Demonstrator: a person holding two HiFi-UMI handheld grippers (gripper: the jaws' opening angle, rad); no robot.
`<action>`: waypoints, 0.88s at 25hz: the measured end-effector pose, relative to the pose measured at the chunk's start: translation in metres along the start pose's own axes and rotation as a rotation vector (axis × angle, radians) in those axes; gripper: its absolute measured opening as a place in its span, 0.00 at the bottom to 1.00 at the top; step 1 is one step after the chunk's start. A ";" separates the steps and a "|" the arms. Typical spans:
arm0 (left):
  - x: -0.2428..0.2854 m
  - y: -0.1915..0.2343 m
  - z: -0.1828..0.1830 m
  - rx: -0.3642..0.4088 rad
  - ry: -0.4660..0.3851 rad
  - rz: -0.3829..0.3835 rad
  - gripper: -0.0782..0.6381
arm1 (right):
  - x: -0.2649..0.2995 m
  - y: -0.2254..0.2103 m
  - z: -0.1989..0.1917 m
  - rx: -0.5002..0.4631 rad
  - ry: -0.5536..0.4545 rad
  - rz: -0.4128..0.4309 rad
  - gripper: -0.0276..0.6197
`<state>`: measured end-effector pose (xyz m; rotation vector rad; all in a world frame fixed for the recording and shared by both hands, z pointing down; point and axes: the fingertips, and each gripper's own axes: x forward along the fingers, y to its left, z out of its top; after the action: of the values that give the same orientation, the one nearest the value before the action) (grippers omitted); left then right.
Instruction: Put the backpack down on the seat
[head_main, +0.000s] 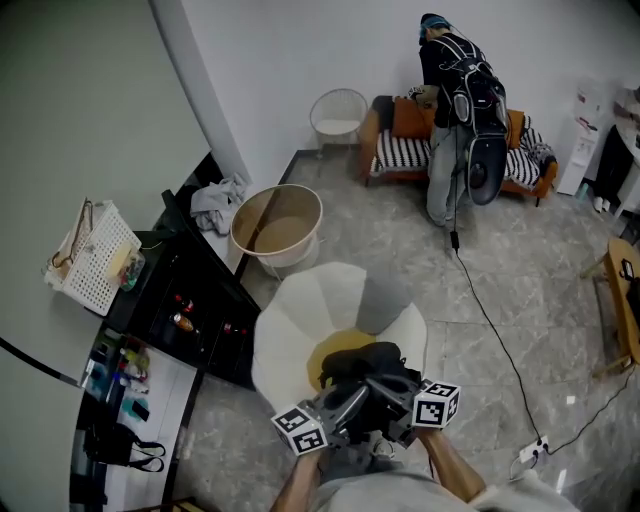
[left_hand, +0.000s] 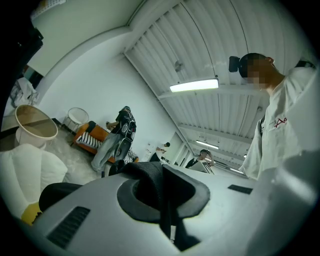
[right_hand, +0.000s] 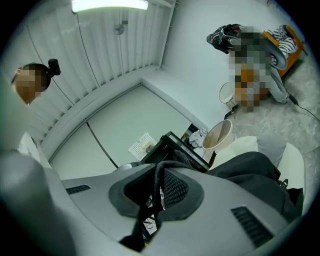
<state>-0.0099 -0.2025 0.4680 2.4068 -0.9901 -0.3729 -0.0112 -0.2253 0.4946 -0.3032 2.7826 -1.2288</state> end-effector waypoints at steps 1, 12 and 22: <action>-0.003 0.005 0.003 -0.003 -0.001 -0.001 0.16 | 0.006 -0.001 0.000 -0.002 0.001 -0.004 0.12; -0.030 0.058 0.047 0.017 0.007 -0.038 0.16 | 0.080 -0.007 0.015 -0.017 -0.012 -0.021 0.12; -0.044 0.097 0.080 0.074 0.007 -0.096 0.16 | 0.129 -0.008 0.032 -0.027 -0.067 -0.028 0.12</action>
<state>-0.1307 -0.2576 0.4566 2.5274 -0.9018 -0.3676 -0.1312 -0.2812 0.4794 -0.3797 2.7494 -1.1652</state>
